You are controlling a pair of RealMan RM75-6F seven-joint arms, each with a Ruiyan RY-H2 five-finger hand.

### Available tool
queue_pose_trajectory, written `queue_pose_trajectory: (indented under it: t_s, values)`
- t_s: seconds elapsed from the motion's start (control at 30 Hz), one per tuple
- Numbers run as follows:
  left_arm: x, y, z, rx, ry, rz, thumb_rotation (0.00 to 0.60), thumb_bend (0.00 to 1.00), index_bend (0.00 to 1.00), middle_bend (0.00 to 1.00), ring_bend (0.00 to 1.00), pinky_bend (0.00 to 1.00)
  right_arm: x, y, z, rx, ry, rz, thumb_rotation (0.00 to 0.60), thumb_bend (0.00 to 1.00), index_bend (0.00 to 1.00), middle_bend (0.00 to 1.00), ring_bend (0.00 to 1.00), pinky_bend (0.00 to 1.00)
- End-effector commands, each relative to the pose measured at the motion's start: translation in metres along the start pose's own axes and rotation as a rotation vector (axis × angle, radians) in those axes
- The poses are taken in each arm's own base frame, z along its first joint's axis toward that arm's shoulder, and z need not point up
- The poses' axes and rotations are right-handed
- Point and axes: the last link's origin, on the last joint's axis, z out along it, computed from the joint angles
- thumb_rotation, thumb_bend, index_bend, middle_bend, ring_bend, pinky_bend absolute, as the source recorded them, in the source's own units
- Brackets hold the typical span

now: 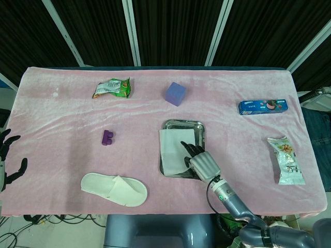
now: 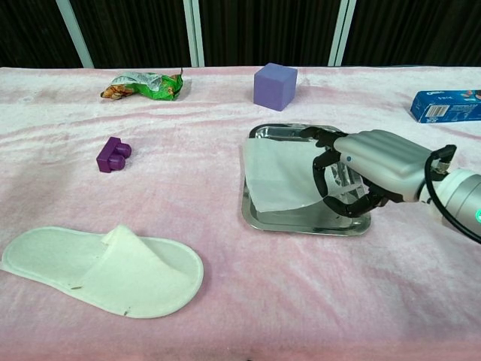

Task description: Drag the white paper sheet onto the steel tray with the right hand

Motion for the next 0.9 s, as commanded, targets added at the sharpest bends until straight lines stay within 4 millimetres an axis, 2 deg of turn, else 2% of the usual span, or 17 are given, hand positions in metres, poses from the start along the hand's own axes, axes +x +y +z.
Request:
queue_pose_trajectory:
  t_s: [0.03, 0.33, 0.6, 0.9]
  values:
    - [0.000, 0.000, 0.000, 0.000, 0.001, -0.001, 0.600, 0.40, 0.21, 0.07, 0.00, 0.05, -0.006, -0.013, 0.000, -0.042, -0.036, 0.021, 0.600, 0.39, 0.72, 0.03, 0.13, 0.20]
    - [0.001, 0.000, 0.000, -0.001, 0.001, -0.001, 0.600, 0.40, 0.21, 0.07, 0.00, 0.05, -0.006, -0.025, 0.007, -0.101, -0.043, 0.023, 0.600, 0.39, 0.72, 0.03, 0.13, 0.20]
    - [0.002, -0.001, 0.000, 0.002, 0.002, -0.003, 0.600, 0.40, 0.21, 0.07, 0.00, 0.05, -0.008, -0.014, 0.012, -0.152, -0.054, -0.005, 0.600, 0.39, 0.72, 0.03, 0.13, 0.20]
    - [0.001, 0.000, 0.000, 0.001, -0.003, 0.000, 0.600, 0.40, 0.21, 0.07, 0.00, 0.05, -0.008, -0.010, 0.009, -0.164, -0.070, 0.001, 0.600, 0.39, 0.72, 0.03, 0.13, 0.20]
